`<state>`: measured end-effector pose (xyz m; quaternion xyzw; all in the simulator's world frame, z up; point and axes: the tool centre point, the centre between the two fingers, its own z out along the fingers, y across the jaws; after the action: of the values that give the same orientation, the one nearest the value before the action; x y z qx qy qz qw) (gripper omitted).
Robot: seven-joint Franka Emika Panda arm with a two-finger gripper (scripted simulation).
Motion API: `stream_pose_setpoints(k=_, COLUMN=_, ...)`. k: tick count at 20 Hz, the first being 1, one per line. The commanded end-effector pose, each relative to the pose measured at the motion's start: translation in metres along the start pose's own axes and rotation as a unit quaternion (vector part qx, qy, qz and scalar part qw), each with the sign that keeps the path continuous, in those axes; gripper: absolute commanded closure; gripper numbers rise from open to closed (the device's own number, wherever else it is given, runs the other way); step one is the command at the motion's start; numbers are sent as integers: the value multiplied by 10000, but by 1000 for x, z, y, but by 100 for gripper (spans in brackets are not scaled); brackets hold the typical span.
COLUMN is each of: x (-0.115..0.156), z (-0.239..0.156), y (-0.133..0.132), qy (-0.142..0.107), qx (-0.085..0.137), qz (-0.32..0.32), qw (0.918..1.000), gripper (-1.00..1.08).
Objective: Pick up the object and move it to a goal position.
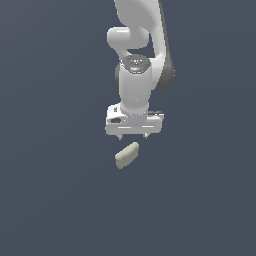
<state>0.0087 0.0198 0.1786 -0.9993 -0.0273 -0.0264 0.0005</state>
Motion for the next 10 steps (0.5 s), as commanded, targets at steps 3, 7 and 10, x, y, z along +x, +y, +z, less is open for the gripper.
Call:
stream_pose_setpoints(k=3, x=0, z=0, y=0, qy=-6, qx=6, qz=22, qw=10000, gripper=-92)
stream_pose_setpoints(k=7, x=-2, z=0, y=1, qy=-56, qx=50, qz=191, qw=9998, gripper=-92)
stream_pose_setpoints(k=10, x=-4, z=0, y=1, qy=-86, qx=79, qz=279, qw=9995, gripper=-92)
